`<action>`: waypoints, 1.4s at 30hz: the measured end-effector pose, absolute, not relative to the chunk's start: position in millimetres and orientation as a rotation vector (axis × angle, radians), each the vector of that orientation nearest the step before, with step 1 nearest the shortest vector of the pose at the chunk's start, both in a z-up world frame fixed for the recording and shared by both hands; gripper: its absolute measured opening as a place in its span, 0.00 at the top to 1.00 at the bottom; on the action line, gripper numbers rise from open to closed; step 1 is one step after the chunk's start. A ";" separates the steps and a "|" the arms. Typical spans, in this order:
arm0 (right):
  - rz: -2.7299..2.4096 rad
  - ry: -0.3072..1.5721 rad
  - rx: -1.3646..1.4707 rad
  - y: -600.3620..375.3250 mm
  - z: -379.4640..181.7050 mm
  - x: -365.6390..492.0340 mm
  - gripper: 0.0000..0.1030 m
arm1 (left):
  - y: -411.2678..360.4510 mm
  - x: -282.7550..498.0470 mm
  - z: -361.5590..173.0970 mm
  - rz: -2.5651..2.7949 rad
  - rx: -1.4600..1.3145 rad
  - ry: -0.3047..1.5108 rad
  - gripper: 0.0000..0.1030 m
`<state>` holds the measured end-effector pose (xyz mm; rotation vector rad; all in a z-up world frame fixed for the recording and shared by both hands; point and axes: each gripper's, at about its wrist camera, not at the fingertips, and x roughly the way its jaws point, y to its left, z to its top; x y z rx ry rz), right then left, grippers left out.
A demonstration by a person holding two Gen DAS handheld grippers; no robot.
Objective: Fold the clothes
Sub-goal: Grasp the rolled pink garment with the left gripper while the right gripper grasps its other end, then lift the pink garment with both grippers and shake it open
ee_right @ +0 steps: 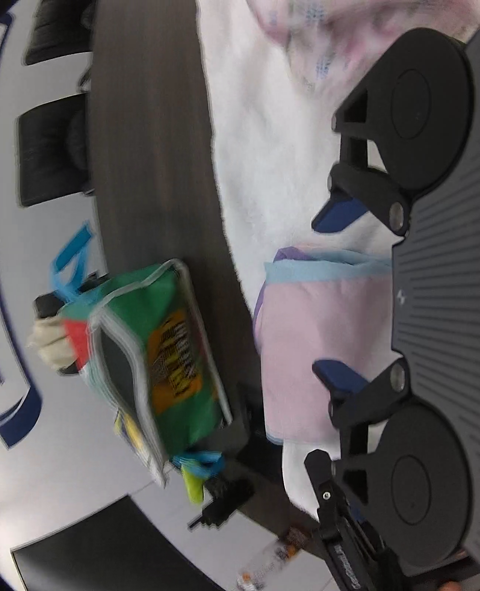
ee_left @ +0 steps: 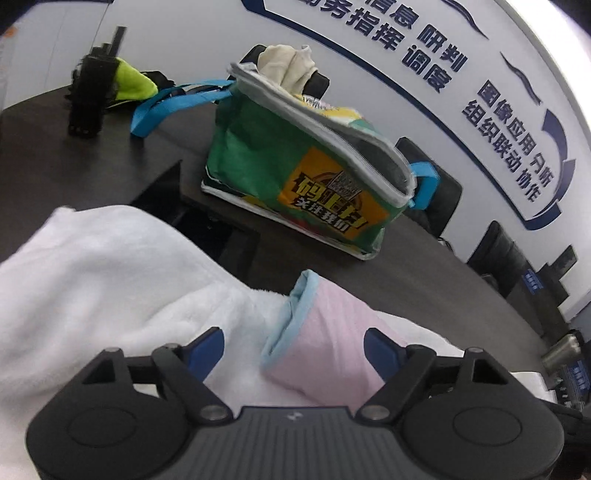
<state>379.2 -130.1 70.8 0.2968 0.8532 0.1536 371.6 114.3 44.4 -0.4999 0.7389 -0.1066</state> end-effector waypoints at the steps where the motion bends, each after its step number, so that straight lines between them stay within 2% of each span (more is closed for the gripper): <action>1: 0.149 0.878 0.302 -129.8 60.7 388.8 0.39 | 112.5 377.9 39.0 -0.106 -0.499 0.749 0.32; 2: 0.147 0.902 0.307 -128.9 47.6 396.4 0.43 | 110.8 384.3 33.6 -0.106 -0.498 0.760 0.52; 3: 0.153 0.917 0.310 -125.9 42.6 398.8 0.50 | 110.5 387.5 28.4 -0.146 -0.521 0.780 0.66; 4: 0.177 0.901 0.301 -122.5 43.1 396.0 0.72 | 110.2 390.6 23.2 -0.188 -0.545 0.800 0.80; 5: 0.200 0.886 0.292 -119.2 43.5 393.1 0.88 | 109.9 387.5 22.5 -0.223 -0.548 0.803 0.84; 8: 0.290 0.791 0.246 -109.3 60.9 372.1 0.93 | 110.2 366.2 40.7 -0.221 -0.491 0.756 0.91; 13: 0.439 0.547 0.139 -102.4 151.4 276.1 0.94 | 124.6 266.6 126.3 -0.385 -0.521 0.510 0.92; 17: 0.573 0.371 0.084 -118.1 220.9 164.3 0.94 | 130.6 145.5 194.5 -0.486 -0.462 0.273 0.92; 23: 0.581 0.340 0.119 -138.5 230.3 70.3 0.94 | 124.3 10.5 239.2 -0.499 -0.384 0.181 0.92; 25: 0.584 0.329 0.130 -145.3 233.5 38.9 0.94 | 113.6 -1.6 235.1 -0.436 -0.340 0.189 0.92; 27: 0.583 0.324 0.140 -151.8 235.3 9.3 0.93 | 103.7 11.1 202.7 -0.375 -0.339 0.318 0.83; 28: 0.530 0.400 0.126 -150.1 217.2 19.3 0.90 | 99.4 18.7 183.0 -0.347 -0.340 0.386 0.68; 29: 0.440 0.471 0.064 -147.2 190.7 27.2 0.79 | 96.5 23.3 158.5 -0.313 -0.299 0.434 0.58; 31: 0.263 0.606 -0.056 -141.8 138.4 41.9 0.59 | 99.4 13.3 100.9 -0.178 -0.234 0.521 0.60; 33: 0.309 0.665 -0.050 -153.4 101.7 23.0 0.59 | 109.3 -11.0 57.2 -0.225 -0.252 0.592 0.58; 34: 0.332 0.694 -0.047 -159.2 83.3 13.6 0.53 | 112.6 -22.7 42.4 -0.273 -0.302 0.633 0.53; 35: 0.355 0.723 -0.042 -165.0 65.4 4.1 0.42 | 109.5 -28.6 33.9 -0.315 -0.337 0.663 0.48; 36: 0.388 0.748 -0.008 -170.8 53.8 -6.2 0.39 | 106.1 -34.3 25.6 -0.358 -0.371 0.692 0.47; 37: 0.411 0.770 0.025 -176.9 42.7 -10.2 0.39 | 102.7 -40.1 17.4 -0.401 -0.405 0.721 0.44; 40: 0.403 0.798 0.126 -182.2 16.2 5.2 0.40 | 65.4 -29.5 13.7 -0.411 -0.316 0.724 0.43; 42: 0.394 0.781 0.122 -174.9 14.9 16.4 0.47 | 38.2 -23.9 13.6 -0.359 -0.187 0.700 0.51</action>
